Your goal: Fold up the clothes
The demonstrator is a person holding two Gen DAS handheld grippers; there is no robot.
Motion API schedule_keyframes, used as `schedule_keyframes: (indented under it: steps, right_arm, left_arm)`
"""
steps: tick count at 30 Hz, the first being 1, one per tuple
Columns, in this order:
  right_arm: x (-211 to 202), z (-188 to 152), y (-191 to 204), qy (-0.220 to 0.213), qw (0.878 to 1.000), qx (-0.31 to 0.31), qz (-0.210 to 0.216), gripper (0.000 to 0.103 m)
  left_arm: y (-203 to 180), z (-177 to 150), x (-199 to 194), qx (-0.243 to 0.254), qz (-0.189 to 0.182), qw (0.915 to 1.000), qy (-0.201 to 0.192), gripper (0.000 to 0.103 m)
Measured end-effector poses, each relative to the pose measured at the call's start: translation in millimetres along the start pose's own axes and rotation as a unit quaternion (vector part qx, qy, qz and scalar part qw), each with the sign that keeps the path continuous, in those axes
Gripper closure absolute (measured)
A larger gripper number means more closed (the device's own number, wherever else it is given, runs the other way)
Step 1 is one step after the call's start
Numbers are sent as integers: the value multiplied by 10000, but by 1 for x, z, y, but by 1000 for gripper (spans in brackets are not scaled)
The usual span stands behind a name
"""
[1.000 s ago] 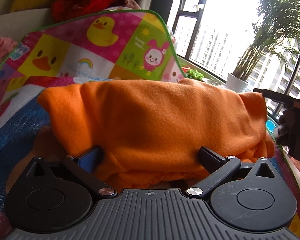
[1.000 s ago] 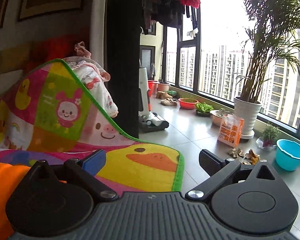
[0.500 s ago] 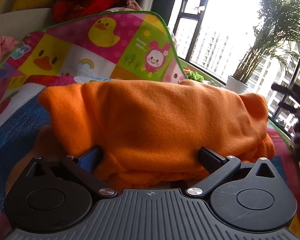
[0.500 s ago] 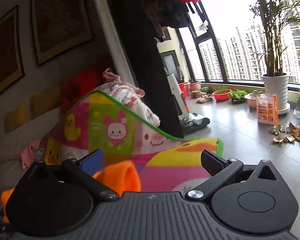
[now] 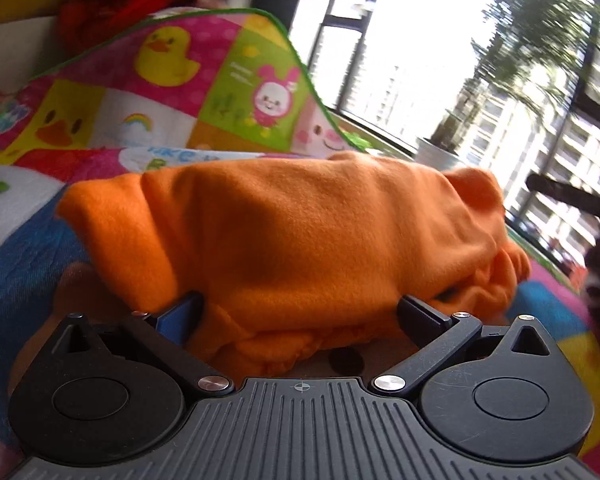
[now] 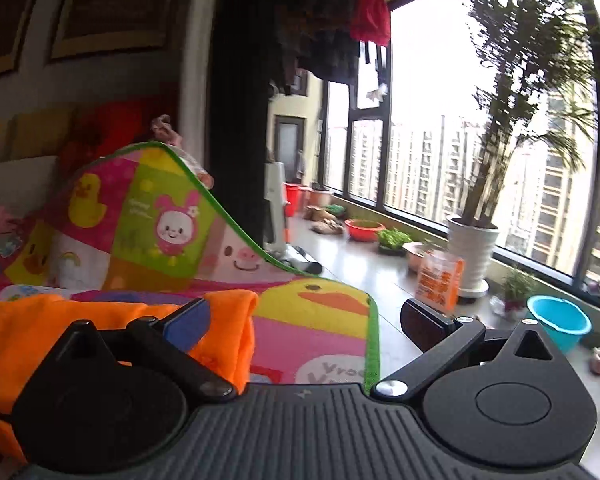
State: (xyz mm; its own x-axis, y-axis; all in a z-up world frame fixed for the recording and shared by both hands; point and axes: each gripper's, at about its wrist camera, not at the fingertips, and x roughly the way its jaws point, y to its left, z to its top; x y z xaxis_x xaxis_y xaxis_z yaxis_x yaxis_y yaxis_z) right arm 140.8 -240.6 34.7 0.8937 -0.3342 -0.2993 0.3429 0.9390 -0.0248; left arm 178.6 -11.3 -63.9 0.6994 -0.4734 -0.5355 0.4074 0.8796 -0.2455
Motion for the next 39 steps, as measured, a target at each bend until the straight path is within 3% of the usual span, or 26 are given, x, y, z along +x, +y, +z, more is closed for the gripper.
schedule_keyframes:
  steps: [4,6,8,11,14,15,18,20,21,24,26,29,32,39]
  right_arm:
    - [9,-23,-39,432,9973,449,-383,1]
    - [7,-25,-30,415,9980,-48,-479,1]
    - [-2,-10,-17,115,9967,-538,-600,0]
    - [-10,35,3,-78,10000,-35,-20,0]
    - [9,60,32,454,9927,836,746,0]
    - [21,61,47,713,9889,1001,831,0]
    - [57,53,79,846,9938,682,225,0]
    - [84,42,81,900,9953,347,-105,0]
    - [98,32,76,1127,9930,342,-31,0]
    - [116,-2,76,1867,9794,655,405,3]
    - [101,-5,93,1847,9795,431,681,11]
    - [77,-9,118,1813,9773,94,1095,21]
    - [60,-9,146,1790,9740,-157,1378,27]
    - [31,7,212,1527,9600,-862,2183,28]
  left_arm:
    - [-4,9,13,200,-91,9997,101,0]
    - [10,13,12,226,-195,9995,137,0]
    - [22,16,9,280,-349,9988,186,0]
    - [30,17,3,206,-462,9986,177,0]
    - [31,20,0,151,-442,9987,222,0]
    - [32,20,-3,118,-456,9985,262,0]
    - [46,31,-23,-253,-688,9965,404,0]
    - [61,44,-45,-534,-802,9950,253,0]
    - [68,49,-55,-658,-789,9946,120,0]
    - [92,63,-64,-1090,-179,9938,-154,0]
    - [112,64,-53,-1410,145,9899,-45,0]
    - [133,57,-33,-1700,275,9847,282,0]
    - [144,58,-34,-1621,426,9856,205,0]
    - [160,62,-62,-1276,699,9892,163,0]
